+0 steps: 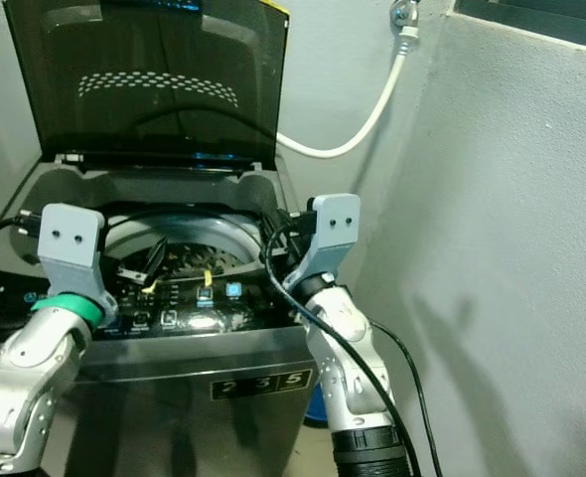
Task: Clothes washing
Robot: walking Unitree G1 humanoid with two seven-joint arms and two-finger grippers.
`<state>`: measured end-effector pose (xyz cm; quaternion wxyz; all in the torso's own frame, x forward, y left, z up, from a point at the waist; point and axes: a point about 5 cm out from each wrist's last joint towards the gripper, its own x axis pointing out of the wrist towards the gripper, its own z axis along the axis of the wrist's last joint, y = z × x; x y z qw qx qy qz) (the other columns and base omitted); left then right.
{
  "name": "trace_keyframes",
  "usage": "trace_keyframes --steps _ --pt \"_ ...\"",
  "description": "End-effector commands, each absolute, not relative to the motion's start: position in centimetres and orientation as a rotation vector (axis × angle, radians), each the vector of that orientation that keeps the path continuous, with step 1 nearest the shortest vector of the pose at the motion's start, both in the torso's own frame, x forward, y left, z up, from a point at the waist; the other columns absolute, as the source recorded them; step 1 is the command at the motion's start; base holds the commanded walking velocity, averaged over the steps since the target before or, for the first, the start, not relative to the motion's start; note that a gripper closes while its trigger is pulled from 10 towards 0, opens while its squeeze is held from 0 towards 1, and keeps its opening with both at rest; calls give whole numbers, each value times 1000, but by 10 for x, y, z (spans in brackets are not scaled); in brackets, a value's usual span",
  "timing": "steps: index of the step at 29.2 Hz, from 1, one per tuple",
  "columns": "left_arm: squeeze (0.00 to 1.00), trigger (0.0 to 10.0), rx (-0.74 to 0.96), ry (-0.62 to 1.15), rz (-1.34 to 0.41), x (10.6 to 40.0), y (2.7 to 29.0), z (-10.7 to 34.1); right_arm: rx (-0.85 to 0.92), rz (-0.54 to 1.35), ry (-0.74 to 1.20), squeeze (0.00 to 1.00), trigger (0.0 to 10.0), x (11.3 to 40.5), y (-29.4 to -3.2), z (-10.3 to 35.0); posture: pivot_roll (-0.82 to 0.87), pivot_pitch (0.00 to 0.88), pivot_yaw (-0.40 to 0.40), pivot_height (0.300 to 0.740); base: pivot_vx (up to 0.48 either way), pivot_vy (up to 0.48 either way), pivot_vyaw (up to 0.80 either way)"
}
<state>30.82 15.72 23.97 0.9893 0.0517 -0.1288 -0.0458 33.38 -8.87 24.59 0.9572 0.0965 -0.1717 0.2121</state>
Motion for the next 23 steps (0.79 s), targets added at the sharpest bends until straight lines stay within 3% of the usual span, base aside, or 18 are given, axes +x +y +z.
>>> trace_keyframes --steps 1,7,9,17,23 --pt "0 10000 110 -266 -88 306 156 240 204 426 -340 0 10000 333 -92 244 12 1 -28 740 0 -307 0" --pt "0 10000 99 -269 -85 306 156 240 205 426 -339 0 10000 333 -92 244 9 2 -27 740 0 -310 0" --pt "0 10000 -15 -293 -94 306 156 246 206 426 -340 0 10000 333 -93 245 10 2 -28 740 0 480 0" --pt "0 10000 -43 -309 -95 305 156 248 210 430 -340 0 10000 332 -92 246 11 3 -29 740 0 480 0" --pt "0 10000 -13 -317 -81 305 159 249 213 437 -338 0 10000 332 -91 246 10 3 -32 740 0 0 0"
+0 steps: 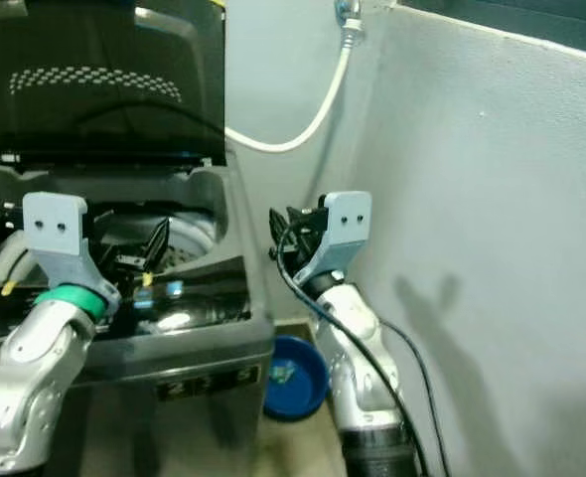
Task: Clothes washing
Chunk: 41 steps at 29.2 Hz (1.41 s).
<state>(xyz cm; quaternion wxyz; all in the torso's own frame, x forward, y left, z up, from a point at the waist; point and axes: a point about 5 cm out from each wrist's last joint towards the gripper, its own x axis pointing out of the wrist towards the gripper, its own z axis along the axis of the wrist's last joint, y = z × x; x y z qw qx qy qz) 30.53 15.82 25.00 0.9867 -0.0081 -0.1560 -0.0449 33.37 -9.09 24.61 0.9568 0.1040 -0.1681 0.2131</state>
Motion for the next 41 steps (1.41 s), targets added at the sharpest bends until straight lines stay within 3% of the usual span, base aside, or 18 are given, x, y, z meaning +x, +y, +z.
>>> trace_keyframes --steps 1,9,17,21,33,41 --pt "0 10000 -13 -318 -76 305 159 249 215 439 -336 0 10000 333 -90 246 11 3 -35 740 0 0 0" --pt "0 10000 -12 -321 -72 305 160 249 200 441 -334 0 10000 333 -90 246 11 3 -37 740 0 0 0" --pt "0 10000 19 -297 -65 306 160 245 118 382 -365 0 10000 337 -94 252 9 2 -30 740 0 0 800" --pt "0 10000 63 -231 -38 311 165 237 52 287 -364 0 10000 346 -109 251 15 3 -14 740 0 0 800" --pt "0 10000 17 -361 172 317 190 238 69 266 -337 0 10000 353 -109 246 9 0 -60 740 0 0 800" --pt "0 10000 98 -268 39 311 181 222 152 286 -309 0 10000 356 -109 236 37 0 -64 740 0 0 800"
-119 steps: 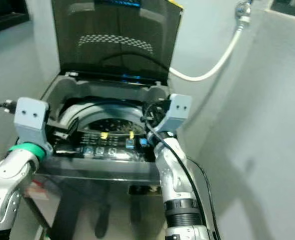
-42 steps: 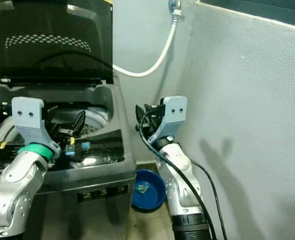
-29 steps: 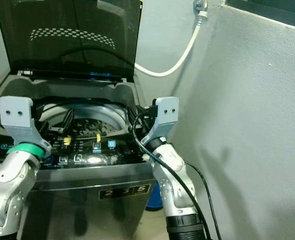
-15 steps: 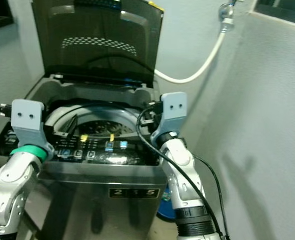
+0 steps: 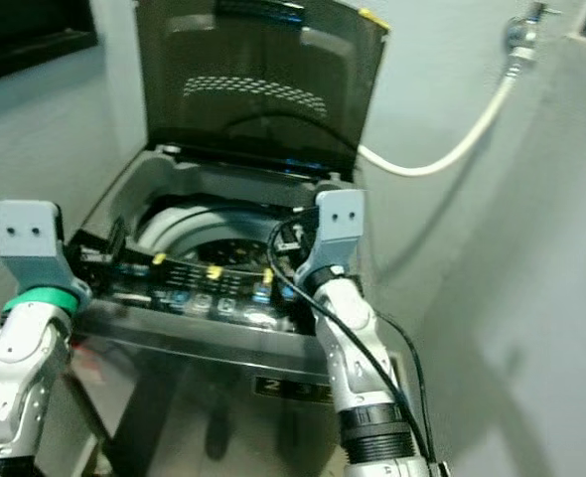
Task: Clothes washing
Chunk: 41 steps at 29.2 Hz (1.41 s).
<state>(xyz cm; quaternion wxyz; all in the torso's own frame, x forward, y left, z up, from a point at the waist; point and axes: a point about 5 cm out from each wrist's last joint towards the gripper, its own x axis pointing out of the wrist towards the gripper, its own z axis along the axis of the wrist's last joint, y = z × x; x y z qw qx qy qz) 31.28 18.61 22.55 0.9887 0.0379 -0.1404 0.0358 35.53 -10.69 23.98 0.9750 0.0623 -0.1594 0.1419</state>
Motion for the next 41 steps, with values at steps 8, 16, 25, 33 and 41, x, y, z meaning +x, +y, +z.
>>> trace_keyframes --steps 8,16,25,33,41 --pt "0 10000 7 -227 -101 311 168 205 193 262 -300 0 10000 355 -117 228 61 0 -47 740 0 0 800" --pt "0 10000 52 -221 -120 315 170 202 160 290 -302 0 10000 362 -114 230 30 0 -2 740 0 0 800" --pt "0 10000 9 -187 -155 319 161 192 185 250 -307 0 10000 358 -130 221 6 0 27 740 0 0 800" --pt "0 10000 10 -192 -251 316 145 182 157 234 -237 0 10000 353 -133 206 -33 16 -16 740 0 0 800" --pt "0 10000 -21 -243 -290 301 145 181 184 321 -234 0 10000 361 -126 215 4 50 -49 740 0 0 800"
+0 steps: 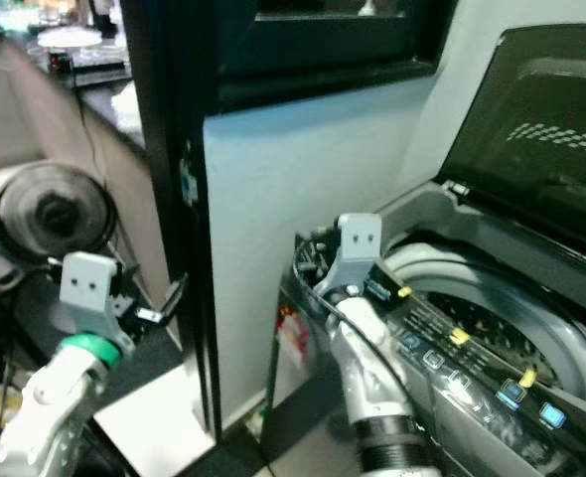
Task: Clothes washing
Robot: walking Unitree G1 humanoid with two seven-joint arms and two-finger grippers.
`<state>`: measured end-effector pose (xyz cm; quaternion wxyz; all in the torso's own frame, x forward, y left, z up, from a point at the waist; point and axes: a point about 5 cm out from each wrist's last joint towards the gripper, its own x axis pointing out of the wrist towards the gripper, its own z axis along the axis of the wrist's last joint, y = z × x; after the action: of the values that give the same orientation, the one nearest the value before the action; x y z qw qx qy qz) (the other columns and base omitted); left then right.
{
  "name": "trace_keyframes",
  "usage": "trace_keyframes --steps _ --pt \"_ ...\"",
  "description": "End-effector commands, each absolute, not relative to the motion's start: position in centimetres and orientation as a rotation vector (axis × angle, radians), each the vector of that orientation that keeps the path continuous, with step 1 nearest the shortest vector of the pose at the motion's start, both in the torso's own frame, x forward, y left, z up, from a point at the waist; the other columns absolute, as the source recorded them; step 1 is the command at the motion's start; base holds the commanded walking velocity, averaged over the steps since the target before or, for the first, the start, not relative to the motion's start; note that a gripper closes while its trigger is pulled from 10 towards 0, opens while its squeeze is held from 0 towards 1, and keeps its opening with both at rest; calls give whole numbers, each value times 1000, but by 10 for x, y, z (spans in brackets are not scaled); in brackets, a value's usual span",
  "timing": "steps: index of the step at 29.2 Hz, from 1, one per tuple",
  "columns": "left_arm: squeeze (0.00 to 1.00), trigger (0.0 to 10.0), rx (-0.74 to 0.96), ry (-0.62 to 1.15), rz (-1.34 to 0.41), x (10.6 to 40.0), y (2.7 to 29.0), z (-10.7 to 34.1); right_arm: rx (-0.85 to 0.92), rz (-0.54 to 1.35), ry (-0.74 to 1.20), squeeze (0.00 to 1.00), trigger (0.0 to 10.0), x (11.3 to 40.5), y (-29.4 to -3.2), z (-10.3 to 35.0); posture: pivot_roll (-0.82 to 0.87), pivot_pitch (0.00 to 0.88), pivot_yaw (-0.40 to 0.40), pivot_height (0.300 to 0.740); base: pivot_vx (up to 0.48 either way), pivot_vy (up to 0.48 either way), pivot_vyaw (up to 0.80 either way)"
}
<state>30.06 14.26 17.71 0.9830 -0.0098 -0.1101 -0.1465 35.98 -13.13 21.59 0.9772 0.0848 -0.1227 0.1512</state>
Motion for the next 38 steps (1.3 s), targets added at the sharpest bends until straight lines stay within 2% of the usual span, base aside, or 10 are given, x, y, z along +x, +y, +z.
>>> trace_keyframes --steps 1,5,8,13,19,28,30,38 --pt "0 10000 -20 -234 -303 295 144 177 193 375 -242 0 10000 361 -123 219 -6 34 -4 740 0 0 800" --pt "0 10000 -21 -224 -297 296 145 175 195 398 -249 0 10000 360 -121 221 -8 21 13 740 0 0 800" --pt "0 10000 74 -156 -204 305 151 161 200 431 -258 0 10000 355 -118 222 5 18 13 740 0 0 800" --pt "0 10000 105 -195 -155 309 159 172 216 452 -261 0 10000 352 -111 222 32 22 31 740 0 0 800" --pt "0 10000 71 -198 -155 311 161 177 228 438 -265 0 10000 352 -109 221 22 9 52 740 0 0 800" --pt "0 10000 49 -200 -176 311 154 179 229 407 -266 0 10000 354 -116 220 19 0 40 740 0 0 800" --pt "0 10000 41 -200 -175 311 152 179 243 383 -265 0 10000 355 -119 219 23 0 27 740 0 0 0" --pt "0 10000 21 -198 -168 310 150 179 275 342 -257 0 10000 358 -123 218 32 0 19 740 0 480 0"
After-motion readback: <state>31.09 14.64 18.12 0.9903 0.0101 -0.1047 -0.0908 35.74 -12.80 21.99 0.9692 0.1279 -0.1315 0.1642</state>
